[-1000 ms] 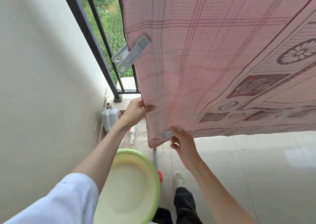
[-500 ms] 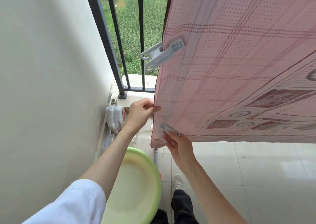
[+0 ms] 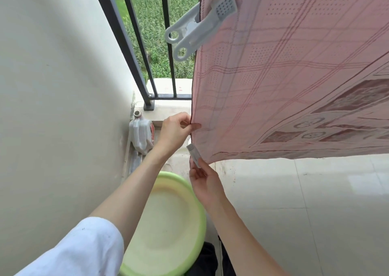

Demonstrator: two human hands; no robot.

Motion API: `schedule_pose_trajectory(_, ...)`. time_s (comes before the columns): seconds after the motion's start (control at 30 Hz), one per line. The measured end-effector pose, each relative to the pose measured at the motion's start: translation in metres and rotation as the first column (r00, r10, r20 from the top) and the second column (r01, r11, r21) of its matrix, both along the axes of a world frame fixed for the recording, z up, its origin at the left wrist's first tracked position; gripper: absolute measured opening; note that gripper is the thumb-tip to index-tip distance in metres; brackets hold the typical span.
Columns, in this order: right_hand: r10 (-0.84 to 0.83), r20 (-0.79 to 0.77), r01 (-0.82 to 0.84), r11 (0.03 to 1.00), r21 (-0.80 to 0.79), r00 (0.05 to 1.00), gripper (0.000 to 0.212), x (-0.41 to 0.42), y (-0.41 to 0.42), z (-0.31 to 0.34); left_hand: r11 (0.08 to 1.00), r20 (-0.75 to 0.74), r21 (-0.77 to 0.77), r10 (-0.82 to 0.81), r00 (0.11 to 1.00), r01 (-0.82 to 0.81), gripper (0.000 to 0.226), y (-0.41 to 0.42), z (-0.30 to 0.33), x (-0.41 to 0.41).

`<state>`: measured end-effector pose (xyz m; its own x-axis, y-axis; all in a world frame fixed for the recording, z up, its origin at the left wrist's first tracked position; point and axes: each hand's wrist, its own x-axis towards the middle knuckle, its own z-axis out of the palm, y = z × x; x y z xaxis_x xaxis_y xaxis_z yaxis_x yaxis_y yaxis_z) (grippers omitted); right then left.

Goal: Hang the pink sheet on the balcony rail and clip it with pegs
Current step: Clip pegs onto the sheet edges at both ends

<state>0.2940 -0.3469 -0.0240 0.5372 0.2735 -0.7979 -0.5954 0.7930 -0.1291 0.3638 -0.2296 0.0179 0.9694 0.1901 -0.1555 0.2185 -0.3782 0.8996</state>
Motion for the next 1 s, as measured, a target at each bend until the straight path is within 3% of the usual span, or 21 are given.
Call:
schedule_pose_trajectory(0.13,0.018,0.037,-0.017,1.0,-0.015,0.999,0.011,-0.005,0.005,-0.001,0.998,-0.059,-0.042,0.05,0.997,-0.052,0.016,0.001,-0.001,0.001)
schedule_pose_trajectory(0.23,0.031,0.051,-0.033,0.998,0.044,0.998,0.023,-0.007,0.016,0.002,0.996,-0.096,0.003,0.093,0.991,-0.093,0.029,0.0,0.002,0.005)
schedule_pose_trajectory(0.37,-0.071,0.081,0.057,0.985,0.163,0.994,0.031,-0.012,0.033,0.0,0.986,-0.109,0.13,0.123,0.986,-0.108,0.037,-0.003,0.008,0.005)
schedule_pose_trajectory(0.5,-0.187,0.099,0.153,0.949,0.275,0.977,0.037,-0.011,0.046,-0.003,0.985,-0.127,0.124,0.138,0.982,-0.122,0.035,-0.006,0.011,0.003)
schedule_pose_trajectory(0.67,-0.243,0.16,0.18,0.926,0.331,0.957,0.06,-0.003,0.054,-0.001,0.975,-0.117,0.175,0.157,0.981,-0.136,0.035,-0.01,0.017,0.0)
schedule_pose_trajectory(0.73,-0.253,0.155,0.187,0.918,0.349,0.955,0.054,0.0,0.055,0.001,0.972,-0.104,0.186,0.165,0.981,-0.144,0.036,-0.01,0.016,-0.002)
schedule_pose_trajectory(0.83,-0.223,0.127,0.172,0.93,0.323,0.966,0.026,0.007,0.056,0.009,0.973,-0.087,0.171,0.171,0.981,-0.154,0.039,-0.009,0.014,-0.004)
schedule_pose_trajectory(0.93,-0.186,0.106,0.14,0.929,0.342,0.977,0.026,0.008,0.036,0.016,0.976,-0.118,0.158,0.171,0.978,-0.151,0.04,-0.03,0.019,-0.009)
schedule_pose_trajectory(1.0,-0.121,0.142,0.073,0.948,0.308,0.982,0.038,0.006,0.029,0.016,0.979,-0.127,0.13,0.173,0.977,-0.156,0.039,-0.033,0.02,-0.011)
